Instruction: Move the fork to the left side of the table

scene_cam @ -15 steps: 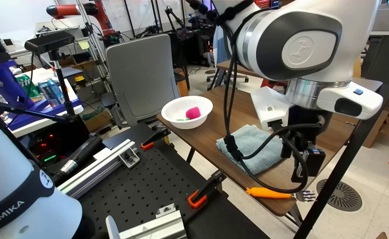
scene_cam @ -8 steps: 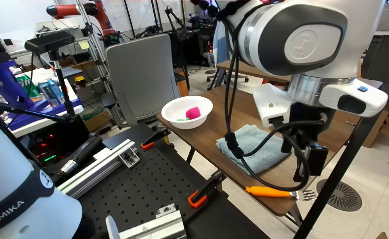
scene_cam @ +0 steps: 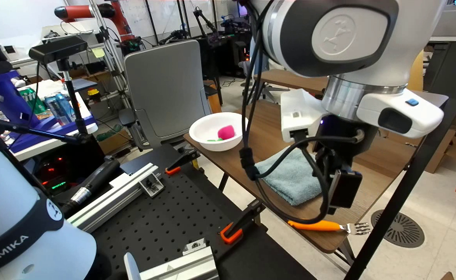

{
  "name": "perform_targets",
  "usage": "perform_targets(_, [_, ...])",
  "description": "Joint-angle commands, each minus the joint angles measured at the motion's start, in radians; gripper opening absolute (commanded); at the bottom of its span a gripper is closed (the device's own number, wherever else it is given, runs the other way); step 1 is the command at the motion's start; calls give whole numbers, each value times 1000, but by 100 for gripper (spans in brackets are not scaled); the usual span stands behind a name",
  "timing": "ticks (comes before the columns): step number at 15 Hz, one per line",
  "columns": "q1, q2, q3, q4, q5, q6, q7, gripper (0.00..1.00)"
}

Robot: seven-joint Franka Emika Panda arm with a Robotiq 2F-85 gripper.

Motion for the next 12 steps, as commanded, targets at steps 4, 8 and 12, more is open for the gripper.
perform_targets(4, [-7, 25, -3, -45, 35, 59, 69, 100])
perform_targets(8, [-5, 73, -20, -28, 43, 114, 113, 100])
perform_targets(12, [8, 132, -26, -8, 42, 186, 152, 100])
